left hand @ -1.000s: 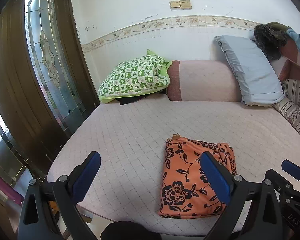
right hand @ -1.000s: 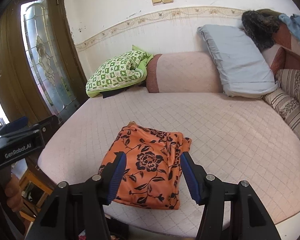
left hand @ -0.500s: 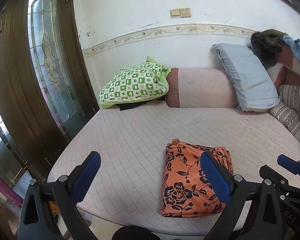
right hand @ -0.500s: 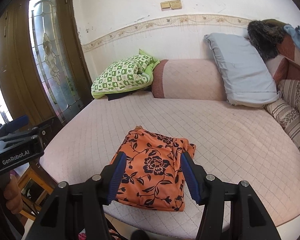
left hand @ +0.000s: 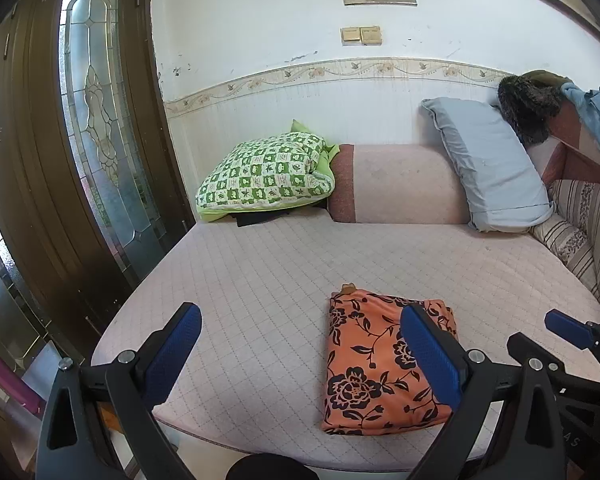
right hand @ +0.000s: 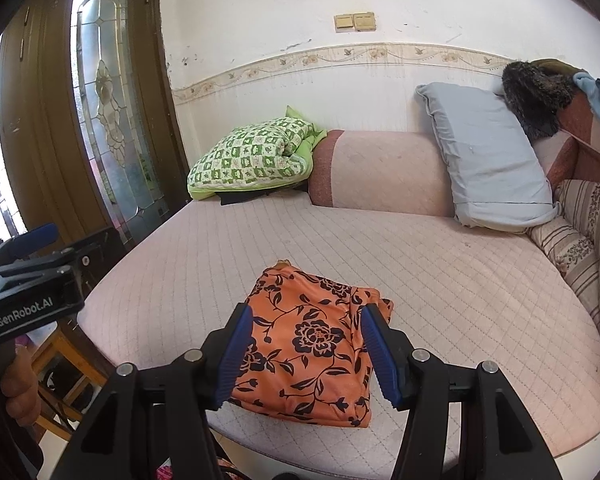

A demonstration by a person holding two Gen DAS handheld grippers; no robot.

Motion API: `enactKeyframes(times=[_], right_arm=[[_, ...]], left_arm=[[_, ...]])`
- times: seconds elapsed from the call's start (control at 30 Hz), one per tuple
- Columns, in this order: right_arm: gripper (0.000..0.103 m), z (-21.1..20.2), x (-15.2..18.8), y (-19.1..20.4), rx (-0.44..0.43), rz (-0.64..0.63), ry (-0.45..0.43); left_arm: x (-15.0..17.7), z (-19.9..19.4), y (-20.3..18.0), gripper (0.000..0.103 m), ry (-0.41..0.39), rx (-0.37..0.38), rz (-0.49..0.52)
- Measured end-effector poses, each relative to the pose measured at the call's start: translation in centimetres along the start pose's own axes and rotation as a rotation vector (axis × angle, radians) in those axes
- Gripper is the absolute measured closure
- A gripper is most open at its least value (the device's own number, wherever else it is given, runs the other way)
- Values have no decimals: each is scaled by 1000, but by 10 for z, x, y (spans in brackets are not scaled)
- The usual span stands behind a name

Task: Fold small clothes

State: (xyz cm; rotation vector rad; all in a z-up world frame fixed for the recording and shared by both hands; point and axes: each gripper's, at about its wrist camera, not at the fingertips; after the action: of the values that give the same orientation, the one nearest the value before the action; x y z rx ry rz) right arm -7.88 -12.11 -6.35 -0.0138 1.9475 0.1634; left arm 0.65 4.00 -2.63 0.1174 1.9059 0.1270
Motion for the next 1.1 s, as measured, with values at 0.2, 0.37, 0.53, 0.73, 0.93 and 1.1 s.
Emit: enactKeyframes(times=[0.2,0.37,0.53,0.73,0.93,1.1], right_arm=[[43,4,0,0,-3,0,8],[43,9,1,3,-6,-3,18],[43,13,0,4,-8,-5,19],[43,20,0,7,-9,-10,33],[43,26,-1,10,-9,-17,40],[43,32,-3,12,-3,-22,43]], left_arm=[[0,2,0,3,1,22,-1],[0,4,1,3,1,30,-4],[0,8,2,3,4,37,-12],[2,15,3,3,14,43,-17],[3,25,4,3,26,60,-17],[3,31,3,3,29,78,-20]])
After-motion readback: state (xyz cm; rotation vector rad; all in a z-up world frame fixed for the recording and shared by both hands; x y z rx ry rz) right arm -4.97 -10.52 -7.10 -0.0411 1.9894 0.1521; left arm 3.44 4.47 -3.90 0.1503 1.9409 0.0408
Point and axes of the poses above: each gripper's, at about its wrist camera, not at the fingertips, and z roughly the way its jaws point, y to its left, x to its underside, and after that the axes turned 11 degrees about -y, right-handed
